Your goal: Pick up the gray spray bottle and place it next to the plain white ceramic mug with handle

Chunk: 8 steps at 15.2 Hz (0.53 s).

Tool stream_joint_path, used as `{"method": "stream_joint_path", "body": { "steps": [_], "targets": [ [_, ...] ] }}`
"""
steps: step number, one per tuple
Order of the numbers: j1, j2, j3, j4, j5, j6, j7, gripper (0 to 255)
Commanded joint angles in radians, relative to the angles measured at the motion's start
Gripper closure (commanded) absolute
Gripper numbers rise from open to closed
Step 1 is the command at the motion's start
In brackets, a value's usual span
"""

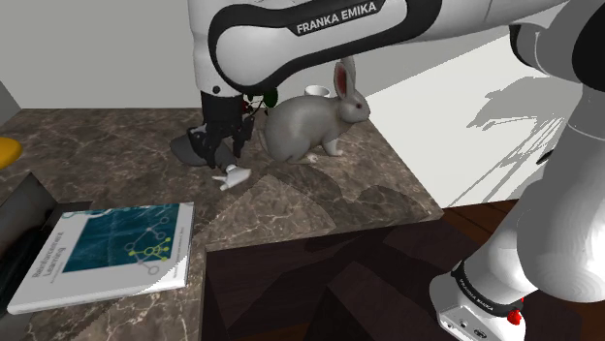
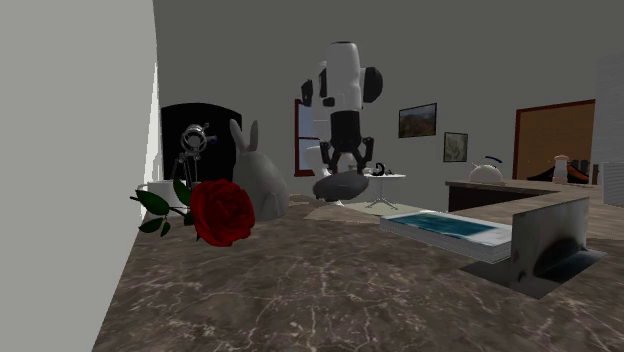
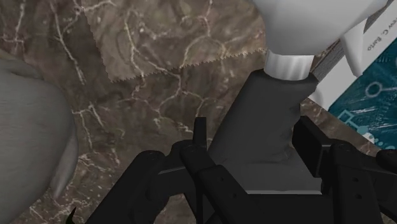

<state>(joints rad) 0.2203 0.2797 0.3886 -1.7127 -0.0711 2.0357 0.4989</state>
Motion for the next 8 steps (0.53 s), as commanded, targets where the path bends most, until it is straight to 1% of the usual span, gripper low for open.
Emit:
{"method": "stream_joint_path", "body": {
  "steps": [1, 8],
  "targets": [
    [-0.001, -0.010, 0.001, 0.018, 0.004, -0.027, -0.003, 255],
    [-0.001, -0.025, 0.005, 0.092, 0.012, -0.115, -0.005, 255]
  ]
}}
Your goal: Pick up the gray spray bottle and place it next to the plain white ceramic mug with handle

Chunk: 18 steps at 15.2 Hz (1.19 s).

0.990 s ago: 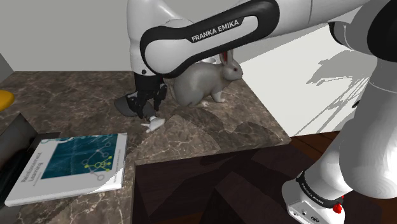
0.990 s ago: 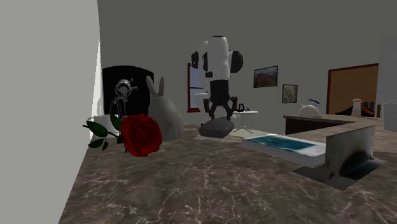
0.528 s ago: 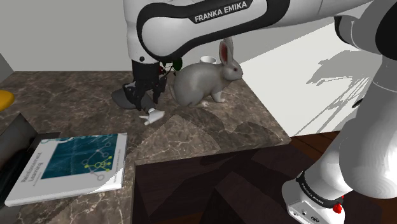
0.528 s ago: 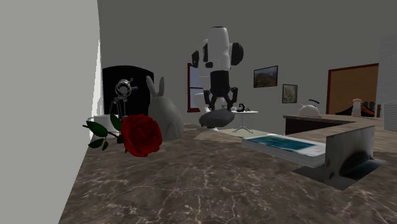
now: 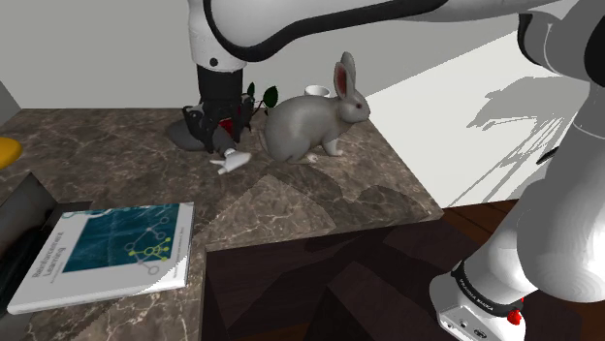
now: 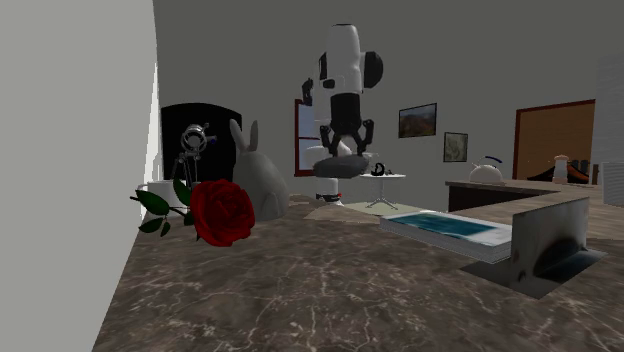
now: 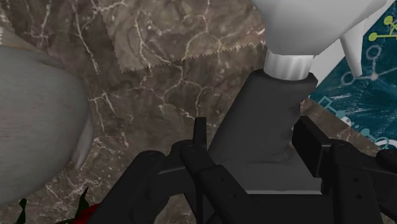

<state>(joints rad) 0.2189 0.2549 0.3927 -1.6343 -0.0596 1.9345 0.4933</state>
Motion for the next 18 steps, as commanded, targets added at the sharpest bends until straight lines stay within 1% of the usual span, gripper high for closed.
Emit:
{"method": "stream_joint_path", "body": {
  "steps": [1, 3, 10, 18],
  "targets": [
    [0.001, -0.002, 0.001, 0.025, 0.001, -0.027, 0.000, 255],
    [0.001, -0.004, 0.001, 0.045, 0.002, -0.049, 0.000, 255],
    [-0.113, -0.134, -0.051, -0.115, 0.070, -0.014, -0.176, 255],
    [-0.219, -0.223, -0.135, -0.218, 0.115, -0.005, -0.377, 255]
  ]
}}
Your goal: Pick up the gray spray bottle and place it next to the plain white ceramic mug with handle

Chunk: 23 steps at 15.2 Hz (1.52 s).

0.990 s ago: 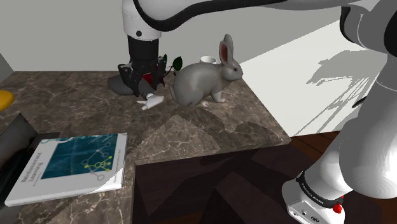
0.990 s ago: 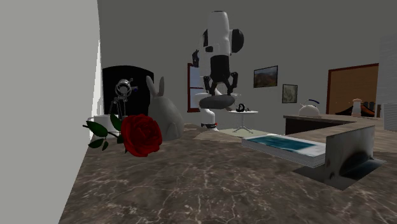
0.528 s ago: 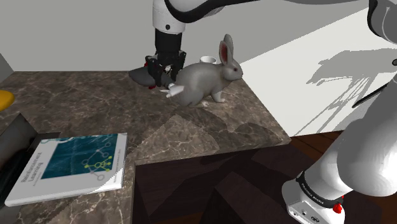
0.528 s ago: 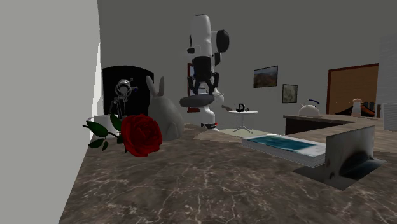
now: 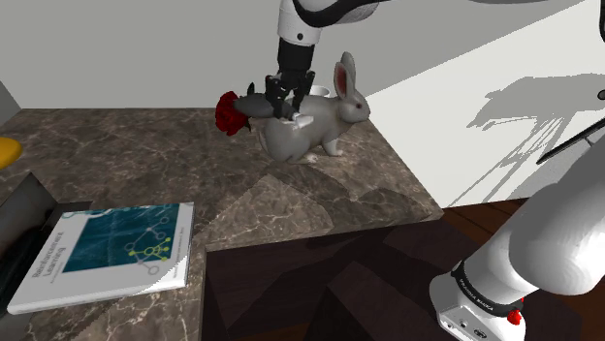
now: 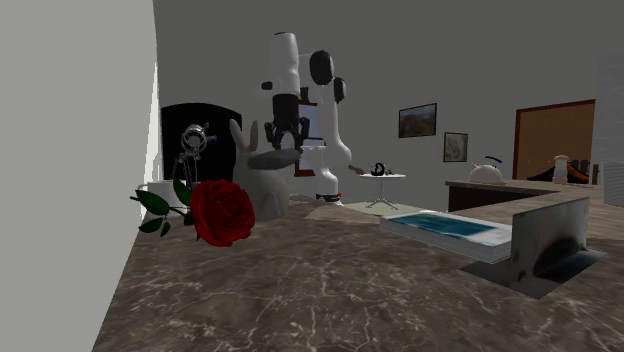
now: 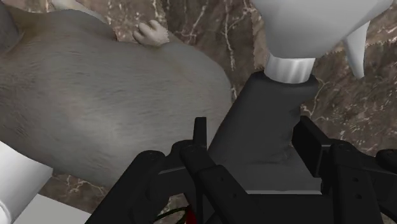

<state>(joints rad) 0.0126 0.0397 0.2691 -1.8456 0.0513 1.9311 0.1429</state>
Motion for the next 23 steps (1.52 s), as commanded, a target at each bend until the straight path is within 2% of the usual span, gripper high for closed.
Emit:
{"method": "stream_joint_path", "body": {
  "steps": [1, 11, 12, 13, 15, 16, 17, 23],
  "targets": [
    [-0.025, -0.014, -0.023, -0.014, 0.007, -0.002, -0.052, 255],
    [-0.146, -0.025, -0.136, -0.023, 0.021, -0.020, -0.290, 255],
    [-0.129, -0.049, -0.117, -0.044, 0.375, -0.001, -0.270, 0],
    [-0.129, -0.049, -0.117, -0.044, 0.375, -0.001, -0.270, 0],
    [-0.099, -0.175, -0.065, -0.136, 0.184, 0.099, 0.049, 0],
    [-0.096, -0.219, -0.022, -0.159, 0.073, 0.115, 0.226, 0],
    [-0.102, -0.238, 0.011, -0.164, 0.008, 0.112, 0.329, 0],
    [-0.107, -0.208, 0.022, -0.212, 0.002, 0.190, 0.334, 0]
  ]
}}
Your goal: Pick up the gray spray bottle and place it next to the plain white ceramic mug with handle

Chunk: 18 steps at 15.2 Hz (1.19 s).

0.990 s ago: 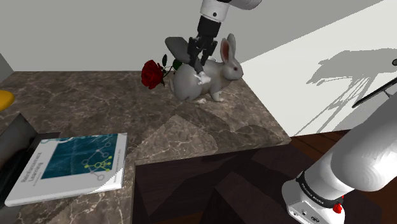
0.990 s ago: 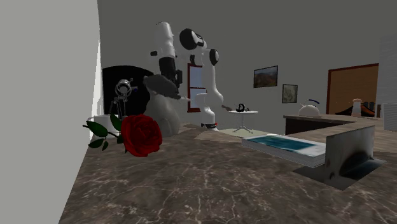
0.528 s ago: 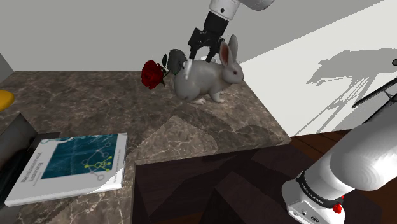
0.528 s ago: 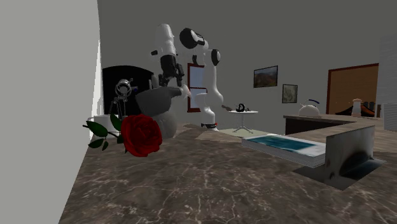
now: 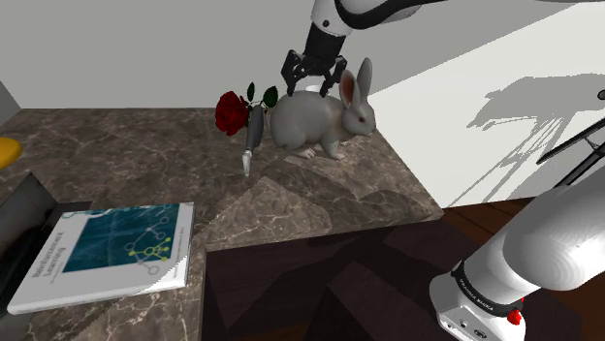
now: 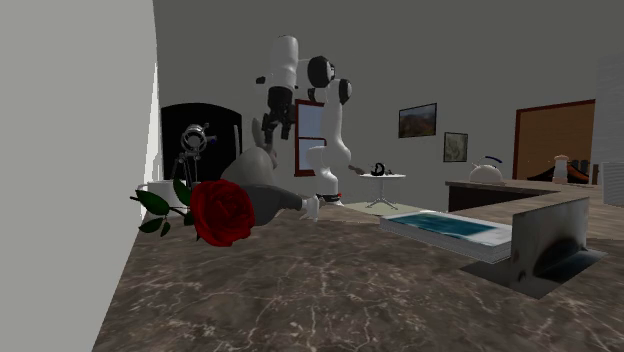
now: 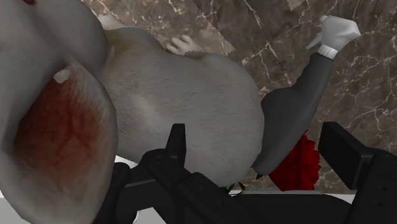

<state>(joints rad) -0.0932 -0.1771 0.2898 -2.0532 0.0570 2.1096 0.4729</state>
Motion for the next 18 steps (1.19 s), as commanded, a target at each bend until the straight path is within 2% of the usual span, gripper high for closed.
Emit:
{"method": "stream_joint_path", "body": {
  "steps": [1, 9, 10, 18],
  "targets": [
    [-0.001, 0.015, 0.002, -0.012, -0.005, 0.024, 0.005, 0],
    [-0.001, 0.018, 0.003, -0.016, -0.006, 0.031, 0.005, 0],
    [-0.001, 0.018, 0.003, -0.016, -0.006, 0.031, 0.006, 255],
    [-0.001, 0.018, 0.003, -0.016, -0.006, 0.032, 0.005, 255]
  ]
}}
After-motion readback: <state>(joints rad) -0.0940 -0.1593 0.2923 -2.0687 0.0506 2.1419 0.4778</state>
